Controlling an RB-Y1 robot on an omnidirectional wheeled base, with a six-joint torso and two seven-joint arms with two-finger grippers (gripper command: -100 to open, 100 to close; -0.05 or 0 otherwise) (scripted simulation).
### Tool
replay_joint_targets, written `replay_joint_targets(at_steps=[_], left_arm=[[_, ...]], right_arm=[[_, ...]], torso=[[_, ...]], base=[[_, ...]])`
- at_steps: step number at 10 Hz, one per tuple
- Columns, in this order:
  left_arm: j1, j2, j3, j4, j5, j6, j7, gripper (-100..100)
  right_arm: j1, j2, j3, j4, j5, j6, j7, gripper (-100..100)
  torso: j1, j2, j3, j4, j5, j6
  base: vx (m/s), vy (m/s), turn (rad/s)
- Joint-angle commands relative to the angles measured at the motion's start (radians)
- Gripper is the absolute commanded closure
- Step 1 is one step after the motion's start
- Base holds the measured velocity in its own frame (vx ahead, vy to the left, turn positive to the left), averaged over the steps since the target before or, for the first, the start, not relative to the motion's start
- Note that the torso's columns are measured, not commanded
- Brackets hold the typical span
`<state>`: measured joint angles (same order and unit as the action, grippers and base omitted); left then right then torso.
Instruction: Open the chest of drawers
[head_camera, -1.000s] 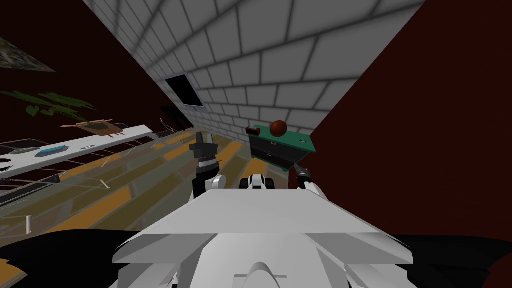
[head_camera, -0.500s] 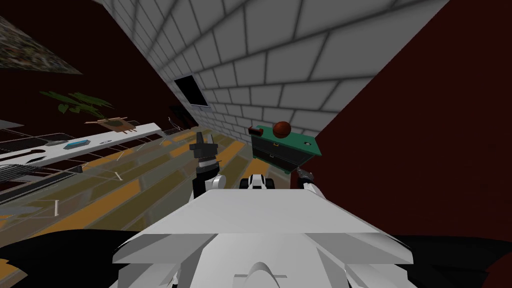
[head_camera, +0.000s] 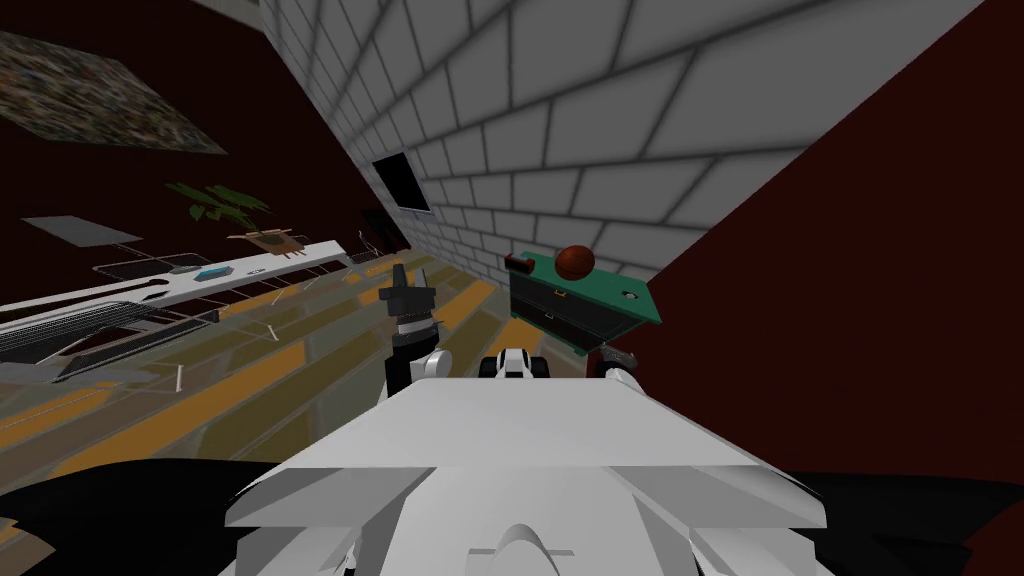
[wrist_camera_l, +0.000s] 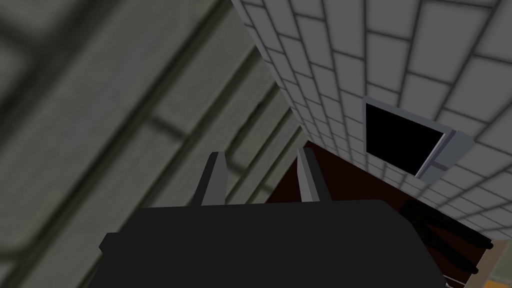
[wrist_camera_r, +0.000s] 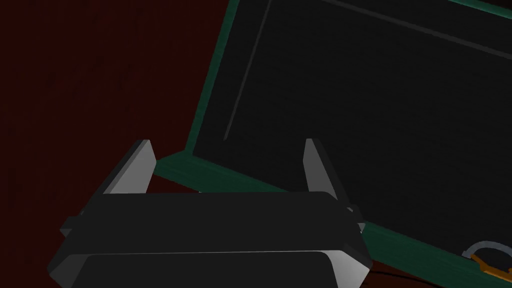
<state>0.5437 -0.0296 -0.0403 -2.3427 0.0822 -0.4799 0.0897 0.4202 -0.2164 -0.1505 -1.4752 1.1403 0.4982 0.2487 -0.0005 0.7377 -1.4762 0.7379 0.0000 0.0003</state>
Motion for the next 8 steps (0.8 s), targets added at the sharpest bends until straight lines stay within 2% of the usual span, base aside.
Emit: replay_joint_targets(at_steps=[1, 2, 3, 5, 6, 7, 8], left_arm=[[0.000, 0.000, 0.000, 0.000, 0.000, 0.000, 0.000, 0], [0.000, 0.000, 0.000, 0.000, 0.000, 0.000, 0.000, 0], [0.000, 0.000, 0.000, 0.000, 0.000, 0.000, 0.000, 0], [0.000, 0.000, 0.000, 0.000, 0.000, 0.000, 0.000, 0], [0.000, 0.000, 0.000, 0.000, 0.000, 0.000, 0.000, 0], [0.000, 0.000, 0.000, 0.000, 0.000, 0.000, 0.000, 0], [0.000, 0.000, 0.000, 0.000, 0.000, 0.000, 0.000, 0]], right_arm=[[-0.010, -0.001, -0.004, 0.061, 0.084, 0.076, 0.012, -100], [-0.010, -0.001, -0.004, 0.061, 0.093, 0.076, 0.012, -100], [-0.022, 0.000, -0.009, 0.105, 0.128, 0.121, 0.017, -100], [-0.022, 0.000, -0.009, 0.115, 0.167, 0.136, 0.017, -100], [-0.034, 0.002, -0.012, 0.155, 0.203, 0.183, 0.021, -100], [-0.034, 0.002, -0.012, 0.170, 0.232, 0.195, 0.021, -100], [-0.047, 0.004, -0.015, 0.207, 0.261, 0.229, 0.025, -100]], torso=[[0.000, -0.001, 0.000, 0.000, 0.000, -0.001], [0.001, 0.000, 0.000, 0.000, 0.000, 0.000], [0.000, 0.001, 0.001, 0.000, 0.000, 0.000], [0.000, 0.000, 0.000, 0.000, 0.000, 0.000], [0.001, 0.001, 0.001, 0.000, 0.000, 0.000], [0.001, 0.000, 0.000, 0.000, 0.000, -0.001], [0.000, 0.000, 0.000, 0.000, 0.000, 0.000]], base=[[0.045, -0.004, 0.145], [0.020, -0.007, -0.003], [0.031, -0.006, 0.206], [0.026, -0.006, 0.072], [0.030, 0.005, 0.229], [0.038, -0.002, 0.156], [0.045, -0.001, 0.222]])
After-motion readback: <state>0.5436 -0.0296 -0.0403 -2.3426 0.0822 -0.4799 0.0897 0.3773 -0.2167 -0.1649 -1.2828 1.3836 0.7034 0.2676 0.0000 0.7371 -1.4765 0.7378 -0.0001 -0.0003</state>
